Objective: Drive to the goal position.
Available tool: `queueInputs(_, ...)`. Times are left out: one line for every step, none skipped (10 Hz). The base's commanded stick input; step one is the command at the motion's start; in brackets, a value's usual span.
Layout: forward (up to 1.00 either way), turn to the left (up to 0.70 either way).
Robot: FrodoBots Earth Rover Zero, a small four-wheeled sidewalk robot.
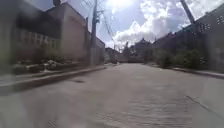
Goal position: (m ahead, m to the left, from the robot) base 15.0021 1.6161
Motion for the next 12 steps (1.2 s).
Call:
queueInputs(1.00,0.00)
queueInputs(1.00,0.00)
queueInputs(1.00,0.00)
queueInputs(1.00,0.00)
queueInputs(1.00,0.00)
queueInputs(1.00,0.00)
queueInputs(1.00,0.00)
queueInputs(1.00,0.00)
queueInputs(1.00,0.00)
queueInputs(1.00,0.00)
queueInputs(1.00,0.00)
queueInputs(1.00,-0.28)
